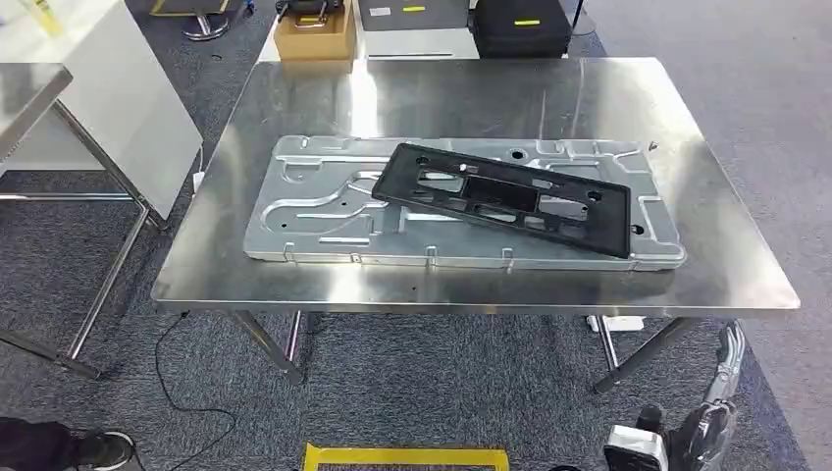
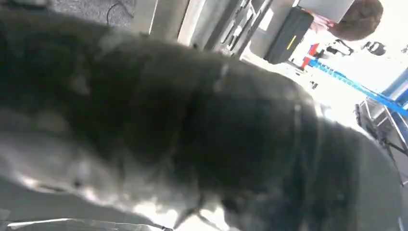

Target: Take the parts from the cabinet and place them on the table.

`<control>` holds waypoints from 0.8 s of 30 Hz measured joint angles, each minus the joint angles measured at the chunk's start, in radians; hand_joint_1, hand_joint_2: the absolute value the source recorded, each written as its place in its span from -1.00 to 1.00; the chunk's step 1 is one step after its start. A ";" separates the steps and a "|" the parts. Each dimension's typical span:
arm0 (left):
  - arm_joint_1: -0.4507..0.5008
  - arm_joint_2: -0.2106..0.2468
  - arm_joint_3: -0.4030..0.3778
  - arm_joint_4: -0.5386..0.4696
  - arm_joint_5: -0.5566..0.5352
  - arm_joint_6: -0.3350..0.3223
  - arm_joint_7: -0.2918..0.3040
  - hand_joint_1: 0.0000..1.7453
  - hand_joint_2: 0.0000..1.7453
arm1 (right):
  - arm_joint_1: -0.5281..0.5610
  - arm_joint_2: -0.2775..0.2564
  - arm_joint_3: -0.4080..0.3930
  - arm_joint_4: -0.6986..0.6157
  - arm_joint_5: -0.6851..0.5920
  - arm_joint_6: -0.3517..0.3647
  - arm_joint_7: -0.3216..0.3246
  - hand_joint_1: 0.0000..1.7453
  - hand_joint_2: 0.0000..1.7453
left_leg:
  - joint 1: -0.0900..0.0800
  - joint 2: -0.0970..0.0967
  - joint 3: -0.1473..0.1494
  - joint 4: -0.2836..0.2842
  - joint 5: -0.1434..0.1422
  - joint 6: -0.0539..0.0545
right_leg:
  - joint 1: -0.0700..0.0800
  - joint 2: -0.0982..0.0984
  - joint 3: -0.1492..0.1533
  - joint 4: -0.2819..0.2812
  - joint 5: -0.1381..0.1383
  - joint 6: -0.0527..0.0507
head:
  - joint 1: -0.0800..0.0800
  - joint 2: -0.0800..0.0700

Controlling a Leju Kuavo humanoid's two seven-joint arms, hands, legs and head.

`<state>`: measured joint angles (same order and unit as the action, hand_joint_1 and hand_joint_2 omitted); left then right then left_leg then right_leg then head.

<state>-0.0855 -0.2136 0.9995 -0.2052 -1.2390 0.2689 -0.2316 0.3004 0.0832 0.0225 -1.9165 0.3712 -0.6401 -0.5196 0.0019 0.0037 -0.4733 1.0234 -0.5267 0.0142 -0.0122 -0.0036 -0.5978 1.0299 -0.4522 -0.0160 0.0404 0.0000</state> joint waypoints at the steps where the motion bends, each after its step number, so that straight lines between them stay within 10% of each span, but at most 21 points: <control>1: -0.001 0.001 0.000 0.000 0.000 0.000 0.000 -1.00 -1.00 | 0.000 0.000 -0.003 0.000 -0.002 0.000 0.000 -1.00 -1.00 | -0.004 0.001 0.022 -0.039 -0.010 0.002 | 0.004 0.000 -0.004 0.001 0.006 0.007 | 0.000 0.000; 5: 0.001 0.000 0.000 0.000 0.001 -0.003 0.003 -1.00 -1.00 | 0.005 0.008 -0.028 0.006 -0.016 0.000 0.007 -1.00 -1.00 | -0.004 0.001 0.002 -0.053 0.018 0.021 | 0.004 -0.002 -0.004 -0.010 0.029 0.036 | 0.001 0.000; 10: 0.001 -0.001 0.001 0.000 0.000 -0.009 0.007 -1.00 -1.00 | 0.000 0.024 -0.121 0.069 -0.058 0.084 0.026 -1.00 -1.00 | -0.003 0.011 -0.042 -0.056 0.056 0.042 | -0.003 0.002 -0.093 0.254 -0.173 0.051 | 0.002 0.000; 12: 0.003 -0.001 0.001 0.000 -0.002 -0.009 0.008 -1.00 -1.00 | -0.008 0.033 -0.169 0.116 -0.068 0.117 0.024 -1.00 -1.00 | -0.003 0.011 -0.061 -0.048 0.067 0.039 | -0.005 0.002 -0.073 0.268 -0.146 0.055 | 0.002 0.000; 14: 0.003 -0.001 0.001 0.000 -0.008 -0.009 0.008 -1.00 -1.00 | -0.037 0.045 -0.235 0.184 -0.072 0.165 0.042 -1.00 -1.00 | -0.002 0.010 -0.080 -0.033 0.073 0.034 | -0.009 0.002 0.034 0.110 -0.075 0.054 | 0.002 0.000; 16: 0.002 -0.002 0.001 0.000 -0.011 -0.009 0.008 -1.00 -1.00 | -0.081 0.058 -0.324 0.297 -0.086 0.227 0.039 -1.00 -1.00 | -0.005 0.010 -0.096 -0.017 0.077 0.026 | -0.005 0.002 0.111 -0.024 -0.082 0.046 | 0.002 0.000; 21: 0.005 -0.004 0.001 0.000 -0.014 -0.010 0.010 -1.00 -1.00 | -0.140 0.075 -0.513 0.510 -0.085 0.285 -0.022 -1.00 -1.00 | -0.004 0.003 -0.108 -0.007 0.081 -0.003 | -0.010 -0.002 0.088 -0.030 -0.049 0.013 | 0.002 0.000; 24: 0.004 -0.004 0.001 0.000 -0.015 -0.010 0.010 -1.00 -1.00 | -0.160 0.094 -0.568 0.570 -0.063 0.291 -0.001 -1.00 -1.00 | 0.001 0.001 -0.180 0.175 -0.065 -0.016 | -0.008 -0.001 0.058 -0.030 -0.027 -0.002 | -0.003 0.000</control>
<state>-0.0811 -0.2178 1.0002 -0.2049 -1.2539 0.2586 -0.2213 0.1399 0.1770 -0.5458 -1.3463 0.3078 -0.3486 -0.5208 0.0027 0.0043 -0.6536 1.1988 -0.5915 -0.0013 -0.0198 -0.0043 -0.5396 1.0001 -0.4795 -0.0184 0.0378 0.0000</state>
